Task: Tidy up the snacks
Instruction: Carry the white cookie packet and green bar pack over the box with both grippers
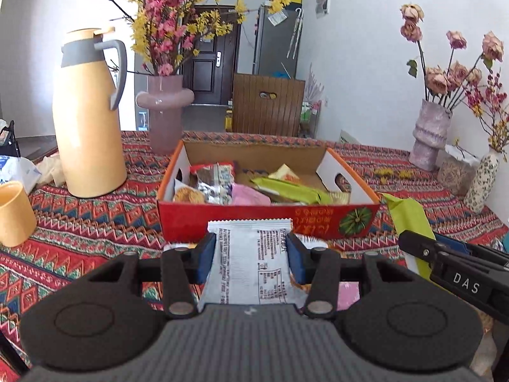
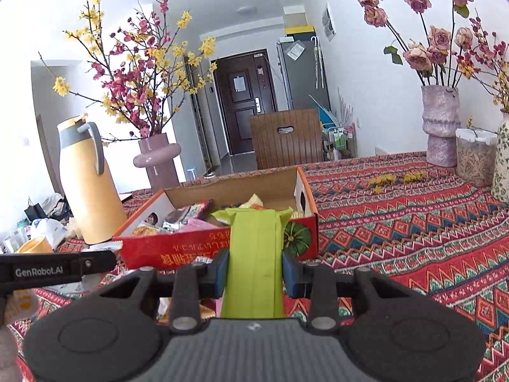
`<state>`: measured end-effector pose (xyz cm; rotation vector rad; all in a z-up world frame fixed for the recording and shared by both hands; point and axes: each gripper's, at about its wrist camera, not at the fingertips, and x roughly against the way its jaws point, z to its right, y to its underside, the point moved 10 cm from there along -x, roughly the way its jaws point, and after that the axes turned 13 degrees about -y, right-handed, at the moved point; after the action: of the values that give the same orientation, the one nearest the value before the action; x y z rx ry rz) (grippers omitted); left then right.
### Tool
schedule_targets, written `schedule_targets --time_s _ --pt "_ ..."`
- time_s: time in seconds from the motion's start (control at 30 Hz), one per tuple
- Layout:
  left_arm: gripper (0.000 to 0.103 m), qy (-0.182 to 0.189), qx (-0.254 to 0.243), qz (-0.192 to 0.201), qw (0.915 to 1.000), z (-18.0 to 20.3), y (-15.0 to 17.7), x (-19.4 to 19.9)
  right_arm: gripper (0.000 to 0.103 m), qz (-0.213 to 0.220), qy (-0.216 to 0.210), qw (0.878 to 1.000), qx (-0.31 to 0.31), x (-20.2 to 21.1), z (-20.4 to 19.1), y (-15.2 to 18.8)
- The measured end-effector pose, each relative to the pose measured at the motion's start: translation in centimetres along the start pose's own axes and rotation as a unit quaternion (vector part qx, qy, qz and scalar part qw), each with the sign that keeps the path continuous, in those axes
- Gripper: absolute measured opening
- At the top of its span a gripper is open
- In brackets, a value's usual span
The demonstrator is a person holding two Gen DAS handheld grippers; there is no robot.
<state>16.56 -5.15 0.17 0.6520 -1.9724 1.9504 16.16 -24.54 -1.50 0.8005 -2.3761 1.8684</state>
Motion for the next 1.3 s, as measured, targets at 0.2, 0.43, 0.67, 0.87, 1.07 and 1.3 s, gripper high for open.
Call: schedule_targets --time_s 0.2,0.43,0.67,0.87,1.07,1.3 --pt "0.048 -0.006 0.012 0.012 0.9998 -0.7 -2.4 -1.0 0.034 0.016 0.001 1.000 0.007 -1.4 -0.2 -2.5" --pt "0.048 -0.017 0.016 0.012 0.9997 -0.9 -4.7 -3.5 0.034 0.025 -0.001 1.000 0.005 -4.1 0.2 -5.1" --pt "0.048 -0.029 0.023 0.007 0.9993 -1.2 -6.7 -6.4 0.034 0.027 0.006 1.000 0.006 -7.3 0.9 -7.5" --pt "0.048 -0.039 0.035 0.001 0.9986 -1.8 -8.4 -9.2 0.034 0.018 0.013 1.000 0.006 -10.4 1.7 -9.0" --pt "0.048 -0.043 0.044 -0.012 0.9981 -1.7 -9.2 -12.4 0.034 0.002 0.020 1.000 0.008 -13.8 1.8 -9.9" --pt "0.048 -0.058 0.047 -0.023 0.9970 -1.8 -8.5 -16.4 0.034 -0.022 0.022 0.999 0.016 -17.8 1.9 -9.1"
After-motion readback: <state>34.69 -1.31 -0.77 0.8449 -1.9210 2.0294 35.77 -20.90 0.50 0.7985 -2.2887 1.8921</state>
